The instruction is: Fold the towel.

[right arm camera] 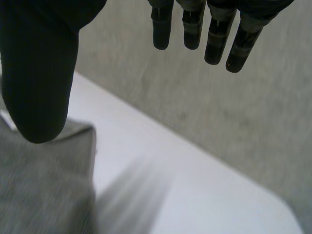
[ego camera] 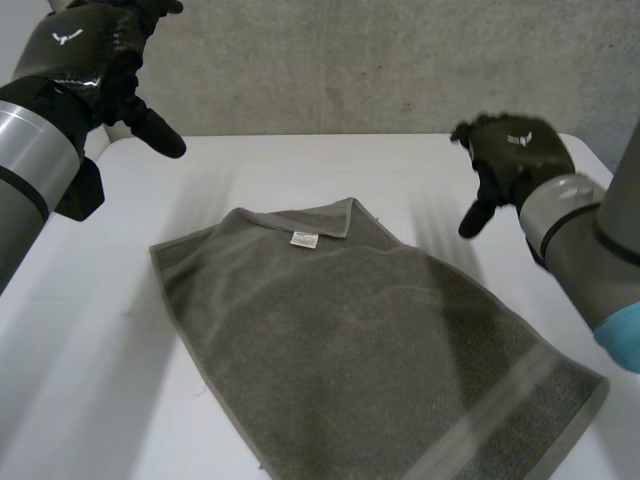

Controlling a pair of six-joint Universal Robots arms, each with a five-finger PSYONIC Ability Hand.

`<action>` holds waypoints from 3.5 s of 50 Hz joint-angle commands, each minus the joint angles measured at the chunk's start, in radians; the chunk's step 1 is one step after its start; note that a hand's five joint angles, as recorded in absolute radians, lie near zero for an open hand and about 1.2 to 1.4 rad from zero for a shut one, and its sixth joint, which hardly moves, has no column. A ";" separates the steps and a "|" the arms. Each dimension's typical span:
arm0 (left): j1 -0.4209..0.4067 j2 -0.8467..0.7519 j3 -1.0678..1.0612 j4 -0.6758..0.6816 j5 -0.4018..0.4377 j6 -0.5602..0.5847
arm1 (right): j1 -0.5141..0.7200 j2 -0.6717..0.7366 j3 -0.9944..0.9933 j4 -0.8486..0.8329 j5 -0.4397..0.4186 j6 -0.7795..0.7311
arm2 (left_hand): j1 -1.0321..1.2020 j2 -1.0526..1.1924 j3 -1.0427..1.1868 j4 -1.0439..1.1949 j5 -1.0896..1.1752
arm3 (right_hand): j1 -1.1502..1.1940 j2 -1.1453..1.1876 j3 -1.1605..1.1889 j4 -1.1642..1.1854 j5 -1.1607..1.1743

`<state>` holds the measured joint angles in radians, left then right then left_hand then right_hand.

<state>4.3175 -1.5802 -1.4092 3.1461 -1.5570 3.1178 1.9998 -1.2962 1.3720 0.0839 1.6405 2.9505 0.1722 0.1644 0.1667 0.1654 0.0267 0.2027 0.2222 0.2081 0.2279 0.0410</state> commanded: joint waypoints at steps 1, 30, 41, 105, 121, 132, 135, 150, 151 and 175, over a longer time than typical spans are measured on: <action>-0.001 -0.046 -0.002 0.018 0.000 0.001 | -0.051 0.078 0.099 -0.035 0.045 0.129 | 0.002 0.010 0.008 0.009 -0.027 | -0.028 -0.048 -0.034 -0.053 -0.041; -0.001 -0.087 0.004 0.022 0.000 0.012 | -0.093 0.302 0.167 -0.162 0.045 0.222 | 0.002 0.010 0.008 0.009 -0.027 | 0.933 0.914 0.928 0.908 0.920; -0.009 -0.294 0.041 0.120 0.005 0.059 | -0.085 0.167 0.213 -0.172 -0.105 0.184 | 0.002 0.010 0.008 0.009 -0.027 | 1.194 1.174 1.188 1.168 1.181; -0.165 -0.529 0.571 0.615 -0.003 0.547 | 0.072 0.014 -0.274 -0.523 0.021 -0.234 | 1.224 1.232 1.230 1.231 1.195 | 1.194 1.174 1.188 1.168 1.181; -0.104 -0.347 -0.038 0.568 -0.006 0.576 | 0.093 0.121 -0.028 -0.336 0.013 -0.245 | 1.224 1.232 1.230 1.231 1.195 | -0.028 -0.048 -0.034 -0.053 -0.041; -0.119 -0.149 -0.281 0.549 0.006 0.619 | 0.011 0.259 -0.208 -0.135 -0.467 -0.002 | 1.224 1.232 1.230 1.231 1.195 | -0.028 -0.048 -0.034 -0.053 -0.041; -0.125 -0.097 -0.309 0.532 0.003 0.619 | 0.017 0.303 -0.234 -0.128 -0.473 0.012 | 1.224 1.232 1.230 1.231 1.195 | -0.028 -0.048 -0.034 -0.053 -0.041; -0.142 0.000 -0.324 0.489 -0.006 0.616 | 0.141 0.512 -0.303 -0.180 -0.475 0.418 | 1.224 1.232 1.230 1.231 1.195 | -0.028 -0.048 -0.034 -0.053 -0.041; -0.145 0.000 -0.324 0.491 -0.006 0.616 | 0.161 0.538 -0.315 -0.197 -0.466 0.424 | 1.224 1.232 1.230 1.231 1.195 | -0.028 -0.048 -0.034 -0.053 -0.041; -0.139 -0.015 -0.329 0.491 -0.008 0.611 | 0.189 0.485 -0.271 -0.171 -0.366 0.430 | 1.224 1.232 1.230 1.231 1.195 | 0.017 -0.002 0.012 -0.008 0.005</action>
<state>4.1772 -1.5915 -1.7375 3.6380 -1.5642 3.7318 2.2169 -0.7832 1.0695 -0.1069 1.2666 3.3900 1.1508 1.2170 1.2152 1.2173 1.0181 0.2029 0.2224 0.2085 0.2281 0.0491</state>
